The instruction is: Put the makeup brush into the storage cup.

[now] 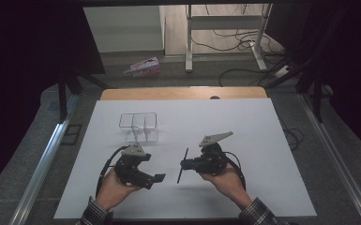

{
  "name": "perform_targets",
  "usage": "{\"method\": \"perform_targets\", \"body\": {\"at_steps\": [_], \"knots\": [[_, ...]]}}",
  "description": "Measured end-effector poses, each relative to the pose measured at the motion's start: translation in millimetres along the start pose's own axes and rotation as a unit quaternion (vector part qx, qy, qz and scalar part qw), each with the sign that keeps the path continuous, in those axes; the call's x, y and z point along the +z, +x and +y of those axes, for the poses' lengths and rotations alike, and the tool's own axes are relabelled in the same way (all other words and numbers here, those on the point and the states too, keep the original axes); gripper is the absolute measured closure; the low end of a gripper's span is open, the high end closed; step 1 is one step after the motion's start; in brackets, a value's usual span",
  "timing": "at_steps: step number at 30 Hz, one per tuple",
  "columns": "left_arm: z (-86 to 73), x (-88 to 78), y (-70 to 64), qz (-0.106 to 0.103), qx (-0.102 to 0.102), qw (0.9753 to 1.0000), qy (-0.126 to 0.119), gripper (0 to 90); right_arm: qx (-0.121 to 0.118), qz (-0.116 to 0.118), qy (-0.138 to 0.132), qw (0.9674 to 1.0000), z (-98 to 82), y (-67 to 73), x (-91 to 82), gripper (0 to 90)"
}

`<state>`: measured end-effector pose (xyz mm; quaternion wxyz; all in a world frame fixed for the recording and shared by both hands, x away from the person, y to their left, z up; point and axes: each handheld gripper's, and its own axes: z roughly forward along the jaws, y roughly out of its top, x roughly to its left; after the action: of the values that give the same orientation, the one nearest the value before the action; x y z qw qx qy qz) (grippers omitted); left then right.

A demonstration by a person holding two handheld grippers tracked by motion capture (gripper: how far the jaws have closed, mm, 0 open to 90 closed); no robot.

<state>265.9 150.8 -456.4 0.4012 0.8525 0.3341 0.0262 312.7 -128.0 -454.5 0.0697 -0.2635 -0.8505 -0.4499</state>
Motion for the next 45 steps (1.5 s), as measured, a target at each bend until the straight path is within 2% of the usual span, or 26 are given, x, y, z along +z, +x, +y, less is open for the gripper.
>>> {"method": "perform_targets", "body": {"at_steps": [8,11,24,27,31,33,40,42,44,45], "knots": [[7.8,-8.8,-2.3,0.007,0.014,0.9999,0.000,6.6,-0.044,-0.022,0.025,0.9985,2.0,8.6,4.4,85.2],[11.1,-10.5,-4.2,0.004,0.022,0.9998,-0.002,9.1,-0.056,-0.020,0.031,0.9978,2.0,11.6,7.0,85.2],[28.1,-9.2,-16.2,-0.027,0.060,0.9978,-0.010,26.6,-0.094,-0.014,0.051,0.9942,1.4,23.2,17.2,85.2],[31.3,-6.7,-19.6,-0.031,0.060,0.9976,-0.012,30.8,-0.101,-0.012,0.053,0.9934,1.3,26.1,19.4,85.2],[34.2,-4.3,-22.1,-0.040,0.063,0.9971,-0.016,41.0,-0.109,-0.008,0.054,0.9925,1.4,29.2,21.3,85.2],[34.9,-2.9,-23.1,-0.045,0.058,0.9971,-0.020,46.8,-0.110,-0.008,0.055,0.9924,1.5,30.6,21.7,85.2],[36.1,3.1,-23.0,-0.058,0.054,0.9967,-0.014,64.2,-0.116,-0.003,0.053,0.9919,1.5,32.9,23.7,85.1],[35.9,4.9,-22.9,-0.059,0.057,0.9965,-0.014,71.4,-0.119,-0.002,0.052,0.9915,1.7,33.6,24.4,85.1],[35.5,5.6,-22.6,-0.069,0.053,0.9961,-0.016,81.4,-0.120,-0.002,0.051,0.9915,2.0,34.4,25.0,85.2],[35.4,5.4,-23.1,-0.065,0.051,0.9964,-0.017,84.3,-0.118,-0.005,0.052,0.9917,1.9,34.1,25.0,85.1]]}}
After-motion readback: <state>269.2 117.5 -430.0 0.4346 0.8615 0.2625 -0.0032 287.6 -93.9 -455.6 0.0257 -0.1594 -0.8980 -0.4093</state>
